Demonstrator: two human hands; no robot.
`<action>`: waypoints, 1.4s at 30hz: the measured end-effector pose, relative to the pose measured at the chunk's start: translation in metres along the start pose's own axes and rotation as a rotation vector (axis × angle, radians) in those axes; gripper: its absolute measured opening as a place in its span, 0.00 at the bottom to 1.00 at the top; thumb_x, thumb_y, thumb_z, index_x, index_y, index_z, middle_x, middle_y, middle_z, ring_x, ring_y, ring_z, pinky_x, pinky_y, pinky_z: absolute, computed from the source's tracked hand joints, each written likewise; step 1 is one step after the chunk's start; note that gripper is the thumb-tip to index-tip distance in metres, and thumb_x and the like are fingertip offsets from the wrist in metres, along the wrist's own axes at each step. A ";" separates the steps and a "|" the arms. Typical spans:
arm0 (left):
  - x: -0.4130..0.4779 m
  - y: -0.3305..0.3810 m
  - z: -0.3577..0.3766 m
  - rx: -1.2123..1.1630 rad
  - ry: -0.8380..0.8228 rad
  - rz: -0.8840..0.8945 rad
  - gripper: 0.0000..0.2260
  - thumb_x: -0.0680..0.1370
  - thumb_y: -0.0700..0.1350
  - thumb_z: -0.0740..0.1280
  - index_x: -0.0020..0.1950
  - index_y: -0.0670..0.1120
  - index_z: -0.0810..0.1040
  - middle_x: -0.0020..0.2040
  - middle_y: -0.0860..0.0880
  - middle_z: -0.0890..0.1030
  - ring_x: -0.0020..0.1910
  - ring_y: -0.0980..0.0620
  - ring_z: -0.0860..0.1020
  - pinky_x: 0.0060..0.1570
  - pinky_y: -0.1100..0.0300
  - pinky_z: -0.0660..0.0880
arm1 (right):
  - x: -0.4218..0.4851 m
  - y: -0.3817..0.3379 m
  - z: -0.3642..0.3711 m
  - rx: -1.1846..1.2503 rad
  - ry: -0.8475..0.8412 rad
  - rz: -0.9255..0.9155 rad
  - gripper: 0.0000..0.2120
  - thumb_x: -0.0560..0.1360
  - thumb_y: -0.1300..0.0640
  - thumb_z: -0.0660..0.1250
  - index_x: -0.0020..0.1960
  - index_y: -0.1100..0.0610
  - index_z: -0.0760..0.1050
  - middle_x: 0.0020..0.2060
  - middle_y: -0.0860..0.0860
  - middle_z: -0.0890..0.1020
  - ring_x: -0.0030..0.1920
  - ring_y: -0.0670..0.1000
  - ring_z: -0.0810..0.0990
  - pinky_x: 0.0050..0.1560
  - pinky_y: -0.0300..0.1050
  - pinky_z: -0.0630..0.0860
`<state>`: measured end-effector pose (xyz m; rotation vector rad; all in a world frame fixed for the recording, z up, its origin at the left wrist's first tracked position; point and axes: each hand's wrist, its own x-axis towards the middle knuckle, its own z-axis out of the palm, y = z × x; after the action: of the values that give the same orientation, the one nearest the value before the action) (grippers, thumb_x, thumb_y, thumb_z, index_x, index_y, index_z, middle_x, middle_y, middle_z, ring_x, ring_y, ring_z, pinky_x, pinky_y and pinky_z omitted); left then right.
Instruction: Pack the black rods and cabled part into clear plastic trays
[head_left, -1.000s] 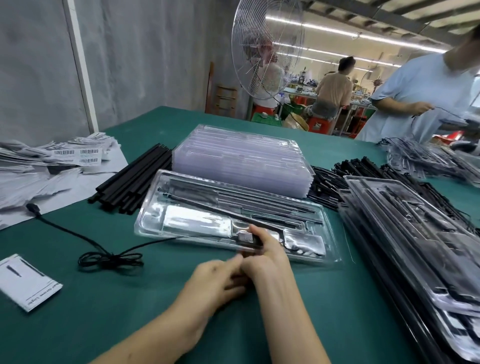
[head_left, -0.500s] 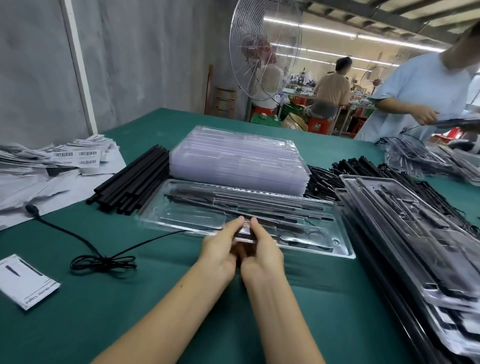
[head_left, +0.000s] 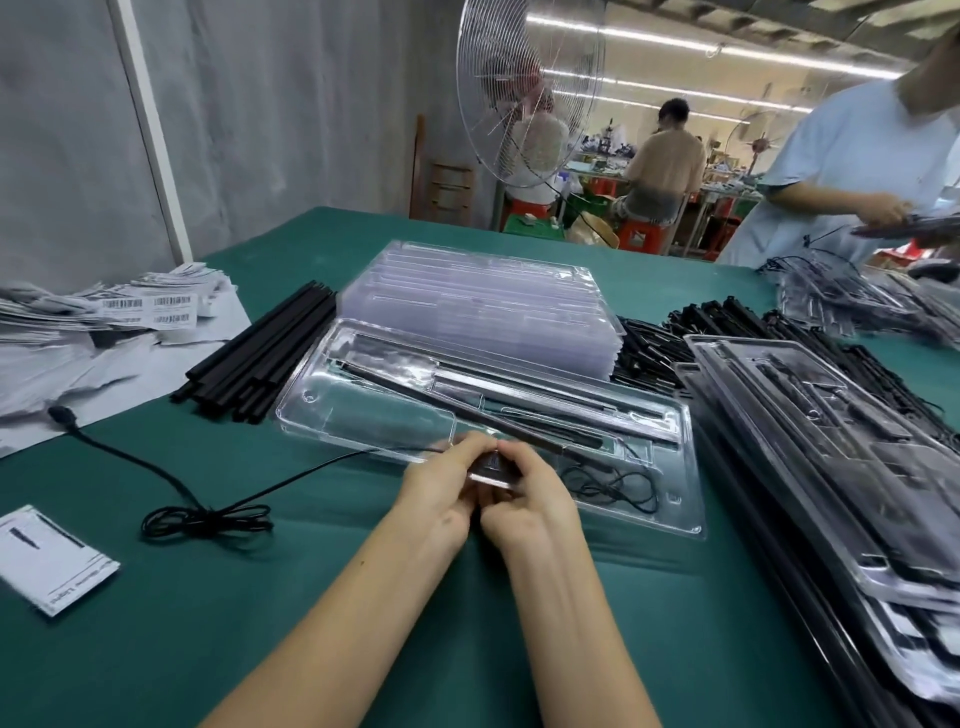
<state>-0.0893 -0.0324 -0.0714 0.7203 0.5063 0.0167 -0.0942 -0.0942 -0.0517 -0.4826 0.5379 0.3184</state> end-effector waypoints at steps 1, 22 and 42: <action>0.000 -0.001 0.000 -0.028 -0.004 -0.003 0.08 0.73 0.29 0.66 0.38 0.40 0.73 0.33 0.42 0.77 0.33 0.47 0.78 0.27 0.60 0.79 | 0.000 0.000 -0.001 0.013 -0.009 0.001 0.10 0.74 0.72 0.61 0.35 0.64 0.71 0.25 0.58 0.77 0.24 0.55 0.77 0.19 0.40 0.74; 0.002 -0.005 -0.003 -0.045 -0.020 0.132 0.08 0.71 0.28 0.68 0.39 0.40 0.74 0.32 0.44 0.80 0.29 0.50 0.80 0.29 0.61 0.79 | 0.014 0.009 -0.005 0.032 0.059 -0.189 0.08 0.70 0.73 0.66 0.40 0.63 0.72 0.36 0.58 0.77 0.35 0.55 0.77 0.39 0.47 0.77; -0.004 -0.010 -0.002 0.053 0.038 0.048 0.06 0.73 0.46 0.70 0.38 0.46 0.76 0.28 0.50 0.75 0.22 0.55 0.71 0.22 0.66 0.68 | 0.006 0.019 -0.012 -0.217 0.014 -0.331 0.03 0.73 0.60 0.69 0.43 0.57 0.74 0.30 0.53 0.79 0.23 0.49 0.76 0.23 0.37 0.71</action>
<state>-0.0949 -0.0398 -0.0773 0.7856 0.5278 0.0623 -0.1021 -0.0830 -0.0704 -0.7737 0.4302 0.0561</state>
